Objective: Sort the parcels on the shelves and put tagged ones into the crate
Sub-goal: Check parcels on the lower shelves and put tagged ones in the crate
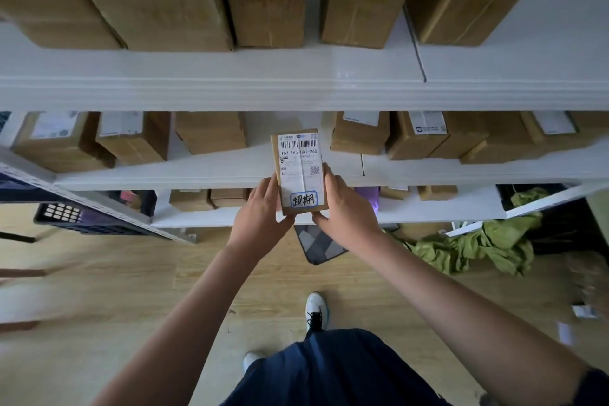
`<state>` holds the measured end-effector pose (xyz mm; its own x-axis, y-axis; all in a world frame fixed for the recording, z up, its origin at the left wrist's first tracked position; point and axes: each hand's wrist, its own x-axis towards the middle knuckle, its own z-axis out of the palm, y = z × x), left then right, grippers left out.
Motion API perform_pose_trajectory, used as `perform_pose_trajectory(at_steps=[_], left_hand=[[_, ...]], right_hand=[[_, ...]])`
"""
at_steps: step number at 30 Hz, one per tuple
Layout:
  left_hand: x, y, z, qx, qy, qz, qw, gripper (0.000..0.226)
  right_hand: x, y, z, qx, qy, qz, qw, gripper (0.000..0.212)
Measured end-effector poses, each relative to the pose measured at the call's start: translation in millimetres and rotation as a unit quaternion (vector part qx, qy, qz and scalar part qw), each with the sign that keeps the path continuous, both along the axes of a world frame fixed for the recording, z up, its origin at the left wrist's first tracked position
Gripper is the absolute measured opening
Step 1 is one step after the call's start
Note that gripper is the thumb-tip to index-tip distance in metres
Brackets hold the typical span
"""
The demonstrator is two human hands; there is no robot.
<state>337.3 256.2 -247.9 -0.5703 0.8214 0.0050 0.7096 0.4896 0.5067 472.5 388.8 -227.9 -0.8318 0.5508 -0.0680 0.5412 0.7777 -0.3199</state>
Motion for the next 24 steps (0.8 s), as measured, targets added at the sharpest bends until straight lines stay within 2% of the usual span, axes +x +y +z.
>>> perform_pose_trajectory(at_steps=[7,13,18,24], left_hand=[[-26.6,-91.6,11.7,0.007,0.007,0.027,1.000,0.078],[-69.5,-233.9,28.1,0.010,0.029,0.153,0.988,0.078],[-106.0,-342.2,32.7,0.013,0.027,0.257,0.966,0.078],[-155.7,-424.8,30.2,0.017,0.033,0.350,0.936,0.074]], right_hand=[[-40.2,-72.8,13.6,0.019,-0.019,0.045,0.999,0.091],[-123.2,-190.9,27.4,-0.010,-0.001,0.146,0.989,0.072],[-194.5,-289.4,31.6,-0.031,0.022,0.250,0.967,0.077],[-282.3,-367.0,32.4,-0.017,0.002,0.335,0.942,0.073]])
